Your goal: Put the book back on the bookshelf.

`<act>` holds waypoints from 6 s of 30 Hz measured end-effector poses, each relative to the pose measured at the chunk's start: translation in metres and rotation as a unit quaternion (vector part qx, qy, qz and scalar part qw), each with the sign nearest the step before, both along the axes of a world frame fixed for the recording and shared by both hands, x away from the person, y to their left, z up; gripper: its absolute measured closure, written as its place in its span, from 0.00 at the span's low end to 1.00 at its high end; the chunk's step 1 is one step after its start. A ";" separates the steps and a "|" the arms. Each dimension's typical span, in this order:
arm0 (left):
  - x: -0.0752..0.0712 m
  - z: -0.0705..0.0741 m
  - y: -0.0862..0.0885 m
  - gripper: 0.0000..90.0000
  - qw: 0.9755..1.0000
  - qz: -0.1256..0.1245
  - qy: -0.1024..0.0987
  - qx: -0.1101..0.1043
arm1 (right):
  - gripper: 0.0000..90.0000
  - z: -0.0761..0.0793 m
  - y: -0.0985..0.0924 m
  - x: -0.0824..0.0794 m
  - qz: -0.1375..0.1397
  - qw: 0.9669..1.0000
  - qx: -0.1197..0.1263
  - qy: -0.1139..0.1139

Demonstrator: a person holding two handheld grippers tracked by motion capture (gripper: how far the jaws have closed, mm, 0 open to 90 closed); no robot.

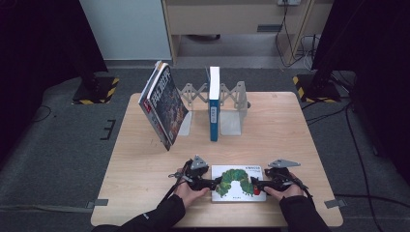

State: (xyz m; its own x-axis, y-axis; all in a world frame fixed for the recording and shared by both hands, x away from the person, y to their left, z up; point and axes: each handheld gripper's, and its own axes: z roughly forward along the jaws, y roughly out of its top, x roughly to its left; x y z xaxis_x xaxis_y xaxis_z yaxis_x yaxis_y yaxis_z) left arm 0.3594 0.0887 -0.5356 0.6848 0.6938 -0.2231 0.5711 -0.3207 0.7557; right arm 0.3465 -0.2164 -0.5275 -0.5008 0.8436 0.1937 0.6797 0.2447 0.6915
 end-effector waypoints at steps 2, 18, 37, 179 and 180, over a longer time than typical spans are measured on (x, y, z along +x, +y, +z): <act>0.000 0.000 0.000 0.26 1.000 0.000 0.000 0.000 | 0.30 -0.001 0.000 0.000 -0.001 1.000 -0.001 -0.004; -0.005 0.004 0.006 0.13 1.000 0.004 0.014 0.026 | 0.40 0.001 0.000 -0.002 0.003 1.000 0.017 0.010; -0.005 0.000 0.005 0.06 1.000 -0.011 0.001 0.019 | 0.51 0.007 -0.010 -0.003 -0.014 0.997 0.069 0.021; 0.005 -0.001 0.003 0.21 0.995 -0.052 0.054 -0.066 | 0.54 0.014 0.009 0.012 0.059 0.994 0.090 -0.004; 0.005 -0.001 0.002 0.22 0.995 -0.053 0.053 -0.063 | 0.54 0.014 0.010 0.012 0.059 0.994 0.090 -0.002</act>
State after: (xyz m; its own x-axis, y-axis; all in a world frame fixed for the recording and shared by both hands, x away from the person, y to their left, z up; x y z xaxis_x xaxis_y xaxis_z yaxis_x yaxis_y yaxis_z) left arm 0.3644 0.0912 -0.5363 0.7203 0.5814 -0.3782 0.6179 -0.2902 0.7307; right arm 0.3583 -0.2066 -0.5133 -0.5946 0.7314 0.3339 0.6509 0.1941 0.7340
